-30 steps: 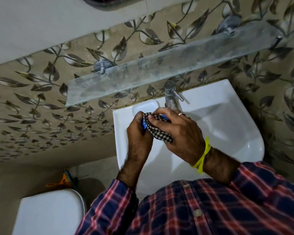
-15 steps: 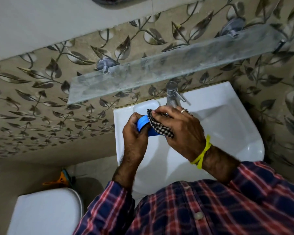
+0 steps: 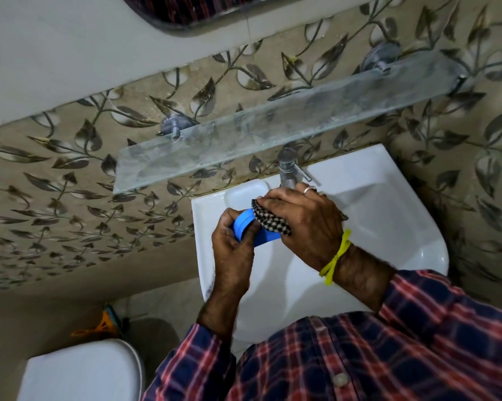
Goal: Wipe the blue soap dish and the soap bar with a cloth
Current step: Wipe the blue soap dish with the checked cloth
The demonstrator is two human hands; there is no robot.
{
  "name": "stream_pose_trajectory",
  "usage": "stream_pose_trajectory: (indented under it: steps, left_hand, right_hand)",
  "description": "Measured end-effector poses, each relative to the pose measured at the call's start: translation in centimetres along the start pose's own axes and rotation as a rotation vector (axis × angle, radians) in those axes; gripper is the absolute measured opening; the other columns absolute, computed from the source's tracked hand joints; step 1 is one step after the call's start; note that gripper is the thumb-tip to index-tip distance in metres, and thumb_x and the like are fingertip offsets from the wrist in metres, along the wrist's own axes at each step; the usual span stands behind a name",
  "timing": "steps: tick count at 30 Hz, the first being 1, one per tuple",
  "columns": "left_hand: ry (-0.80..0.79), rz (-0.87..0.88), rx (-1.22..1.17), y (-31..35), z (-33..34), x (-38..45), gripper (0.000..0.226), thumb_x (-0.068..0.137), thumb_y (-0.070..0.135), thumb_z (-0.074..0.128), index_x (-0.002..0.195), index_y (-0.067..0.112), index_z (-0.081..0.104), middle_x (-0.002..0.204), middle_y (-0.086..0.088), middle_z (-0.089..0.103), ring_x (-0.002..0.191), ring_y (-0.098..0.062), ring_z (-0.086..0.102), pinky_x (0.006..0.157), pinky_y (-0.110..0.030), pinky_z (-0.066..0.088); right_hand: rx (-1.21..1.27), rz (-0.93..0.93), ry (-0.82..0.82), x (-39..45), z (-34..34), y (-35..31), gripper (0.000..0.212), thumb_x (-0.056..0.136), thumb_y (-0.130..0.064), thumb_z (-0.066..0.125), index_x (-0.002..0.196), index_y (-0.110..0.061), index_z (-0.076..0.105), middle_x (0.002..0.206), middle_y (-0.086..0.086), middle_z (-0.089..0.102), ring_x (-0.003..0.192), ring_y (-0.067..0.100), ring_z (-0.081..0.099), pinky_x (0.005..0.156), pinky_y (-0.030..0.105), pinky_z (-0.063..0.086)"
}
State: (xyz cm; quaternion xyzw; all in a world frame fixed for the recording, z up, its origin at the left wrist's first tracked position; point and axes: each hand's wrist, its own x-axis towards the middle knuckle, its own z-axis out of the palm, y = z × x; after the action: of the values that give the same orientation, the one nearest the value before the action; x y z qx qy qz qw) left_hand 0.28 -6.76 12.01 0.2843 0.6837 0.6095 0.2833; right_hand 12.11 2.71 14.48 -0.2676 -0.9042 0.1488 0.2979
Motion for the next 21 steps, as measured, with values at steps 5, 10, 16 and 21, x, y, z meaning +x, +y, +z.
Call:
stream_pose_trajectory:
  steps: [5,10,16,21]
  left_hand:
    - [-0.073,0.104,0.483,1.5,0.3,1.9,0.032,0.078,-0.003,0.074,0.081,0.024,0.058,0.075,0.014,0.063,0.069,-0.001,0.058,0.062,-0.020,0.047]
    - [0.054,0.135,0.414,1.5,0.4,1.9,0.022,0.076,-0.005,0.069,0.070,0.011,0.054,0.060,0.005,0.055,0.061,-0.009,0.045,0.056,-0.037,0.046]
    - [0.092,0.083,0.297,1.3,0.8,1.3,0.036,0.076,-0.009,0.066,0.068,0.017,0.043,0.061,0.008,0.046,0.063,-0.011,0.040,0.056,-0.032,0.036]
    - [0.096,0.123,0.366,1.6,-0.2,0.7,0.040,0.079,-0.008,0.071,0.069,0.023,0.047,0.065,0.009,0.052,0.063,-0.012,0.047,0.058,-0.032,0.042]
  right_hand:
    - [-0.036,-0.037,0.053,-0.2,-0.1,-0.2,0.038,0.083,-0.005,0.050,0.113,-0.010,0.074,0.111,0.004,0.074,0.083,0.034,0.064,0.067,0.043,0.056]
    - [-0.078,-0.151,0.092,-1.0,-0.5,-0.8,0.032,0.093,-0.008,0.053,0.119,-0.014,0.072,0.124,0.001,0.071,0.085,0.033,0.065,0.072,0.040,0.056]
    - [-0.026,-0.118,0.017,-0.5,-0.6,-1.1,0.044,0.083,-0.005,0.050,0.121,-0.013,0.071,0.127,0.000,0.069,0.086,0.035,0.063,0.074,0.042,0.057]
    - [-0.053,-0.116,0.029,-0.3,-0.9,0.1,0.044,0.084,-0.004,0.053,0.124,-0.014,0.069,0.129,-0.001,0.068,0.082,0.033,0.061,0.076,0.040,0.055]
